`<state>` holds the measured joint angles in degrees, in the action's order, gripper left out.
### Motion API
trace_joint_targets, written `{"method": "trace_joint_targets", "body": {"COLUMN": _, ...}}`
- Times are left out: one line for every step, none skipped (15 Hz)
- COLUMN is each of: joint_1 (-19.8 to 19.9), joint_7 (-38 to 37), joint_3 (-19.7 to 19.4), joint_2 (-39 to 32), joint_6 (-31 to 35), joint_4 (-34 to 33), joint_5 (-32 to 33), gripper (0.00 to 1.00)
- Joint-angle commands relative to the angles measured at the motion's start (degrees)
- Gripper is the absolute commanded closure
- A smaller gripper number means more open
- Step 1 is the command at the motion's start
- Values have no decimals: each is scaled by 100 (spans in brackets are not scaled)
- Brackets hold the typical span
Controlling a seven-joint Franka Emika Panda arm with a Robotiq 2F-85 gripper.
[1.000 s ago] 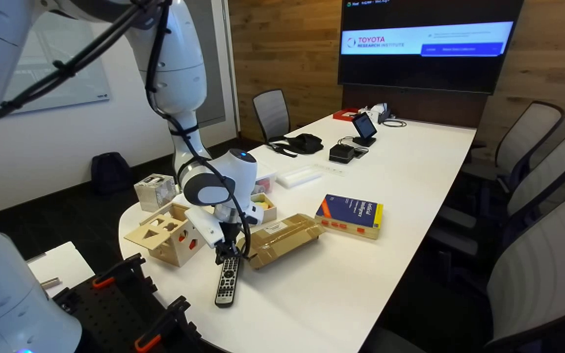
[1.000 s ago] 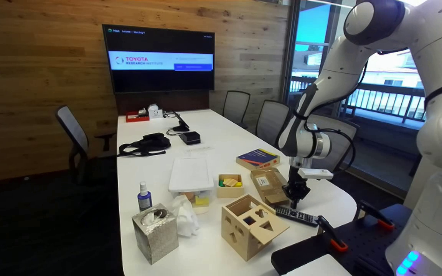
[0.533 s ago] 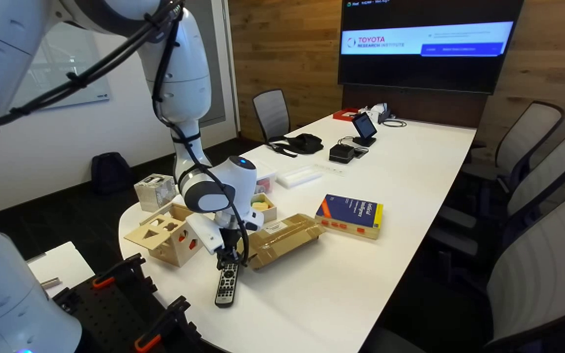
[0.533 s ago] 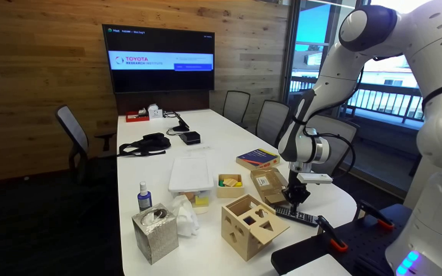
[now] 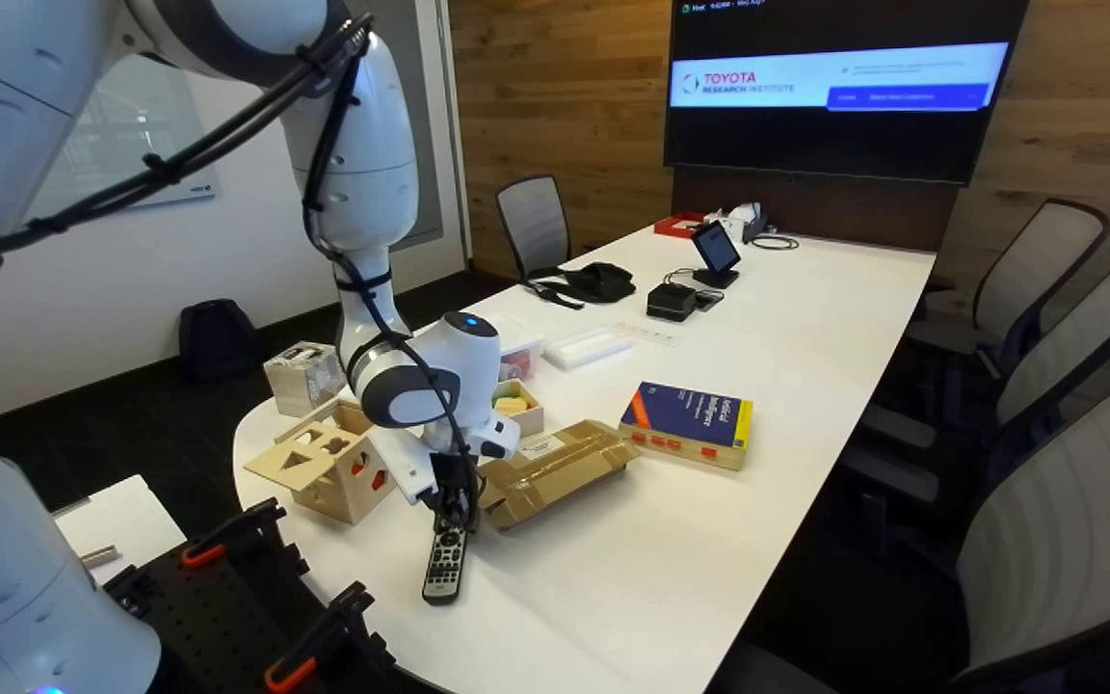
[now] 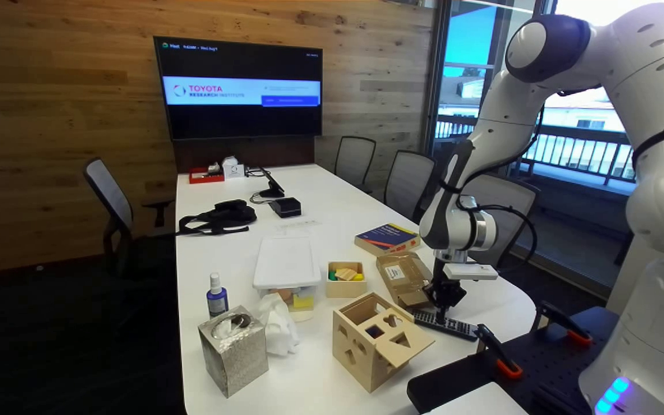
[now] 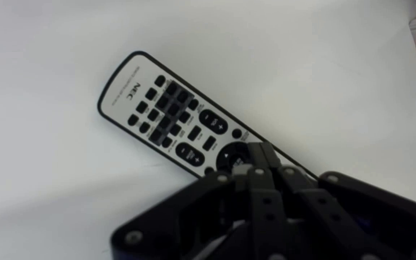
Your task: Move the grey remote to the right
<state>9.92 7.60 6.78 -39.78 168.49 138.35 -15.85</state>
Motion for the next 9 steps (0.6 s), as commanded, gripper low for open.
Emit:
{"method": "trace_joint_targets", "body": {"joint_1": -85, "joint_7": -372, "joint_3": -90, "joint_2": -10, "joint_6": 132, "joint_4": 12, "joint_5": 182, "gripper": 100}}
{"method": "trace_joint_targets", "body": {"joint_1": -72, "joint_7": -387, "joint_3": -94, "joint_2": -13, "joint_6": 113, "joint_4": 4, "joint_5": 188, "gripper": 100}}
{"method": "trace_joint_targets", "body": {"joint_1": -40, "joint_7": -392, "joint_3": -79, "joint_2": -20, "joint_6": 101, "joint_4": -5, "joint_5": 196, "gripper": 100}}
{"method": "trace_joint_targets", "body": {"joint_1": -13, "joint_7": -375, "joint_3": -74, "joint_2": -42, "joint_6": 75, "joint_4": -31, "joint_5": 203, "gripper": 100}}
{"method": "trace_joint_targets", "body": {"joint_1": 11, "joint_7": -359, "joint_3": -73, "joint_2": -63, "joint_6": 47, "joint_4": -61, "joint_5": 208, "gripper": 100}}
{"method": "trace_joint_targets", "body": {"joint_1": 10, "joint_7": -358, "joint_3": -86, "joint_2": -89, "joint_6": 37, "joint_4": -89, "joint_5": 215, "gripper": 100}}
{"method": "trace_joint_targets", "body": {"joint_1": 4, "joint_7": -356, "joint_3": -97, "joint_2": -114, "joint_6": 69, "joint_4": -111, "joint_5": 222, "gripper": 100}}
{"method": "trace_joint_targets", "body": {"joint_1": 30, "joint_7": -326, "joint_3": -85, "joint_2": -142, "joint_6": 82, "joint_4": -146, "joint_5": 229, "gripper": 100}}
{"method": "trace_joint_targets", "body": {"joint_1": 36, "joint_7": -322, "joint_3": -84, "joint_2": -164, "joint_6": 89, "joint_4": -173, "joint_5": 232, "gripper": 100}}
